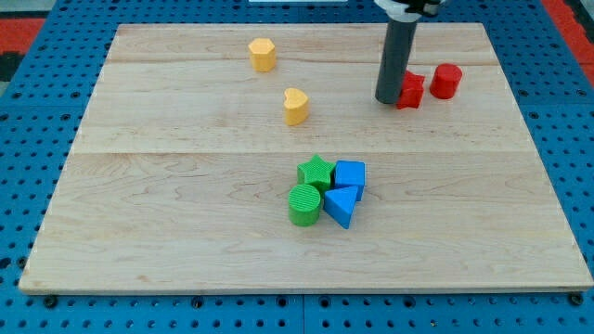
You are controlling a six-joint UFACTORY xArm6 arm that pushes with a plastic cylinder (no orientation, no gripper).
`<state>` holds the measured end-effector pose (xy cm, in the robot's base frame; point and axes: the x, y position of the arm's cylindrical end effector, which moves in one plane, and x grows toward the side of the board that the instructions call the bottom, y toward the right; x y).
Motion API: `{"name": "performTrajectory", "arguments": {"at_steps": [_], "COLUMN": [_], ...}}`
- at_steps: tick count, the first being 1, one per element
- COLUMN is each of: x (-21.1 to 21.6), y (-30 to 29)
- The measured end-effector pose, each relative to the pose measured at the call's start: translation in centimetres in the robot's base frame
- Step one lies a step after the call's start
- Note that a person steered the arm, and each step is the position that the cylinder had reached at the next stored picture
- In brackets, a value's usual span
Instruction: Move the yellow heart close to the red circle
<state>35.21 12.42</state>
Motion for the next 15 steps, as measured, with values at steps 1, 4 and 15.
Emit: {"name": "performTrajectory", "arguments": {"at_steps": [1, 4, 15], "x": [0.6, 3.9, 3.4], "y": [-2.0, -18.7, -5.4]}}
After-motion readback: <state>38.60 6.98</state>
